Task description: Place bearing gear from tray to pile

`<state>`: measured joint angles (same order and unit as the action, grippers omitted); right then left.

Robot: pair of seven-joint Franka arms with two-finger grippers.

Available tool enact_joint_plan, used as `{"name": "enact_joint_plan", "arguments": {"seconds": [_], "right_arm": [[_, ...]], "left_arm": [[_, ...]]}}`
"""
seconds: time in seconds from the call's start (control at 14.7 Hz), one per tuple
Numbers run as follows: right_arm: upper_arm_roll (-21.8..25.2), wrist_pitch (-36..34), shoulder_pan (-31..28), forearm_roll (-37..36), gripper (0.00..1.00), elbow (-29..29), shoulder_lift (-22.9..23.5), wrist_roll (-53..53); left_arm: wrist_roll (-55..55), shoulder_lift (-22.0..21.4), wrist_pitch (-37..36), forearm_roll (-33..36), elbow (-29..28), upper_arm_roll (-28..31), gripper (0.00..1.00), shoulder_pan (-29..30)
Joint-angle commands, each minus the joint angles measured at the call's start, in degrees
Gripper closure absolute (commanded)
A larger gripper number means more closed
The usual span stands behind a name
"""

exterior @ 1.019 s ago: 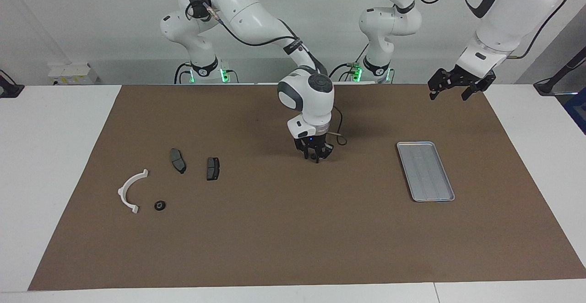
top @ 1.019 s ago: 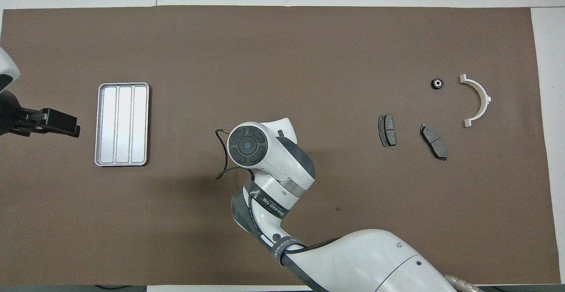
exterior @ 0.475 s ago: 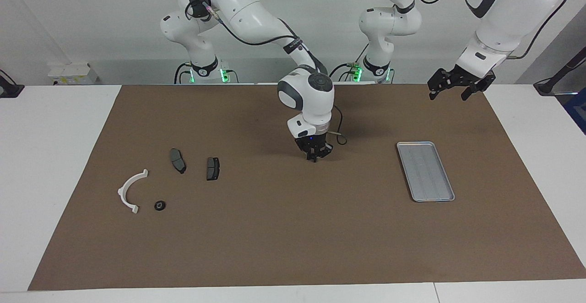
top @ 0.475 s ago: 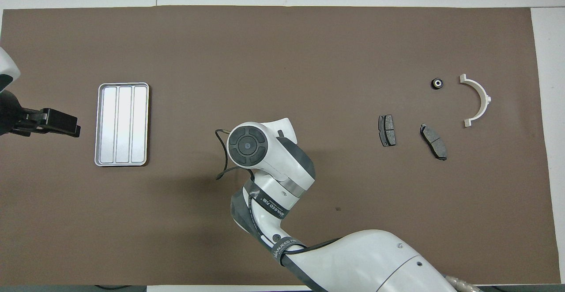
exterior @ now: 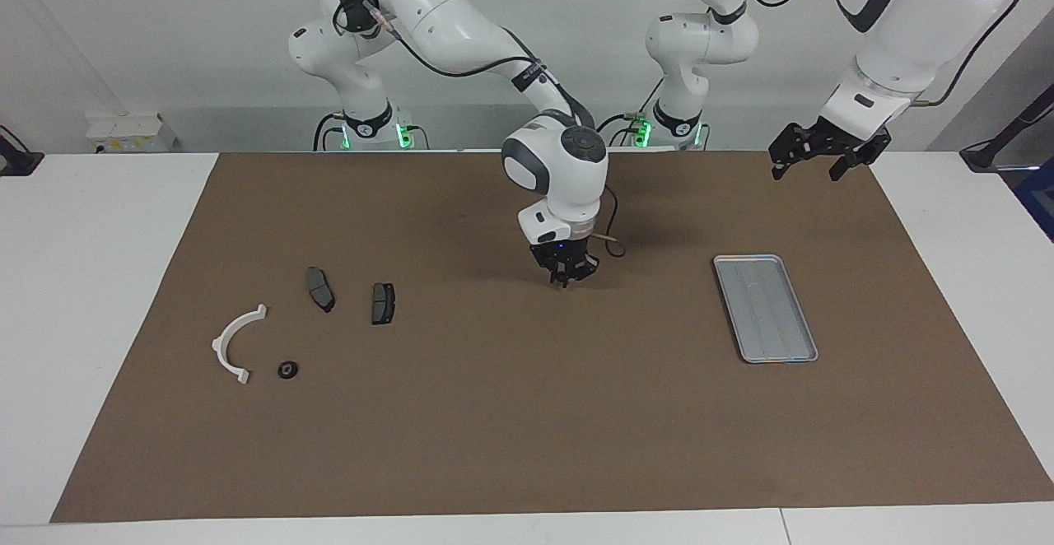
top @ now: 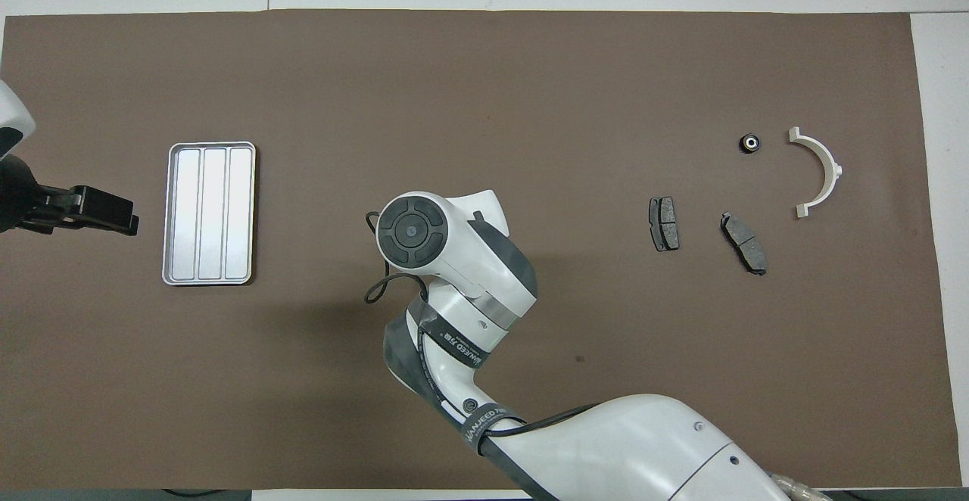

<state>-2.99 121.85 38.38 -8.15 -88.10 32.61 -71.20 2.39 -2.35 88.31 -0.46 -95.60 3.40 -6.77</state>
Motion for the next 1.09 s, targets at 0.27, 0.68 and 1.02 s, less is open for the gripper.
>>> {"name": "enact_joint_plan", "arguments": {"seconds": [0.27,0.68,1.02], "right_arm": [[-0.61,-12.94,-8.48,1.29,1.0,3.37,-7.9,16.94],[-0.52,-19.63,-18.76,4.19,1.0,3.38,-13.36,38.12],[-0.52,-19.82,-26.85,4.46,1.0,2.85,-13.63,53.16]], "left_arm": [[0.43,-0.99,0.02,-0.77,-0.11,0.03,0.0,0.0],[0.43,-0.99,0.02,-0.77,-0.11,0.03,0.0,0.0],[0.43,-0.99,-0.07,-0.77,-0.11,0.03,0.0,-0.09]]}}
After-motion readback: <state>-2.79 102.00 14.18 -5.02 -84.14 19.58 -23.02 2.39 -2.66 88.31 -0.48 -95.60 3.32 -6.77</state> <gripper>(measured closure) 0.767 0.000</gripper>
